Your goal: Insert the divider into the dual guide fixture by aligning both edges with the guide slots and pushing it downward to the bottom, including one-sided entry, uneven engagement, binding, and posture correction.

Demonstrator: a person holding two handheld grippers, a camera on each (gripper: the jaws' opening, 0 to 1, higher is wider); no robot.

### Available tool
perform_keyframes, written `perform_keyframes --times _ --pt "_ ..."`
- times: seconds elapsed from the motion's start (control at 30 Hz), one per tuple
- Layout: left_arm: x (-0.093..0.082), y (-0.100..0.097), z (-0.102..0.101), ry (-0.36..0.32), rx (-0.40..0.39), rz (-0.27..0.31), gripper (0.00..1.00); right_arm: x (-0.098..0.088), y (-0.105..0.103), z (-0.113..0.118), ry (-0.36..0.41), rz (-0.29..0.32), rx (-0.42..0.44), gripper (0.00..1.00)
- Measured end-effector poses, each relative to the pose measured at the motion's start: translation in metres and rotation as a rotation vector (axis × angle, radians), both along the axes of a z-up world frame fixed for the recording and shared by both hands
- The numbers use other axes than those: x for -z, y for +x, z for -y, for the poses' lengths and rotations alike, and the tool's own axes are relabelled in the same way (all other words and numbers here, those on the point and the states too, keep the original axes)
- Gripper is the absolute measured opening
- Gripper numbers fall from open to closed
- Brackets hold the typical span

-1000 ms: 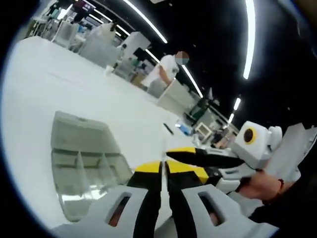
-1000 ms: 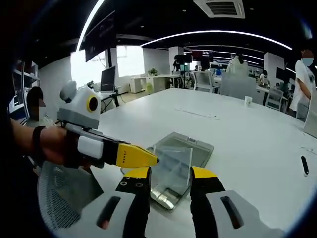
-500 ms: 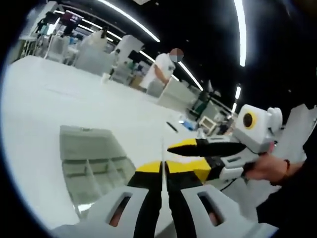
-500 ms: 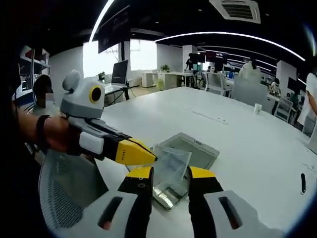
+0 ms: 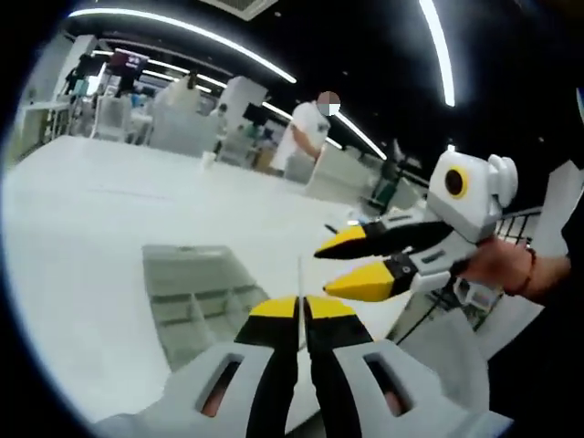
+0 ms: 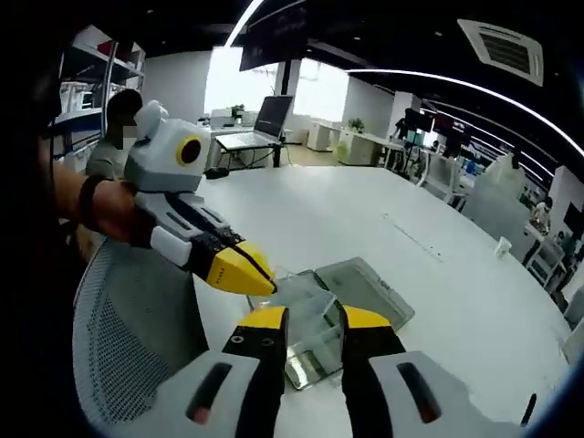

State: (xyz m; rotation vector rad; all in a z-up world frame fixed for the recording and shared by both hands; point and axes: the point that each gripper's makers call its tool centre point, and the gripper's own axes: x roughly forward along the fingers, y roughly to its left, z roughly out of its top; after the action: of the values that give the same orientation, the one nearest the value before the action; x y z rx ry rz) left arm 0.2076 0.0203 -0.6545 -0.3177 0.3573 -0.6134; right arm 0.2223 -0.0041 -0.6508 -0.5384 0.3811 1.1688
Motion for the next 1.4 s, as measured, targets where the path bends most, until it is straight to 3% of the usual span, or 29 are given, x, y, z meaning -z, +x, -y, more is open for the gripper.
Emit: perform_keyframes --times 0.07,0.17,0.47,0.6,1.07,1.3,1.4 --pt "0.001 -0.002 -0.002 0.028 -0.001 0.006 0.00 0.000 0.000 -0.002 -0.008 -0.006 -0.013 0.18" --pt "0.001 -0.005 -0.003 0.058 0.005 0.018 0.00 -0.002 -0.002 -0.009 -0.057 0.064 -0.110 0.17" --pt "0.000 -0.012 -0.006 0.111 0.038 0.056 0.00 0.006 -0.013 -0.020 -0.147 0.110 -0.266 0.17" --pt "-0.004 -0.022 0.001 0.121 0.097 0.090 0.00 0.002 -0.021 -0.024 -0.185 0.155 -0.354 0.13" --pt "-0.012 -0.028 -0.004 0.190 0.167 0.185 0.00 0.005 -0.032 -0.021 -0.243 0.101 -0.433 0.03" --pt "-0.012 -0.024 -0.009 0.175 0.160 0.201 0.02 0.002 -0.036 -0.019 -0.265 0.079 -0.464 0.00" --pt "-0.014 -0.021 -0.012 0.170 0.145 0.212 0.04 -0.001 -0.039 -0.021 -0.245 0.005 -0.432 0.00"
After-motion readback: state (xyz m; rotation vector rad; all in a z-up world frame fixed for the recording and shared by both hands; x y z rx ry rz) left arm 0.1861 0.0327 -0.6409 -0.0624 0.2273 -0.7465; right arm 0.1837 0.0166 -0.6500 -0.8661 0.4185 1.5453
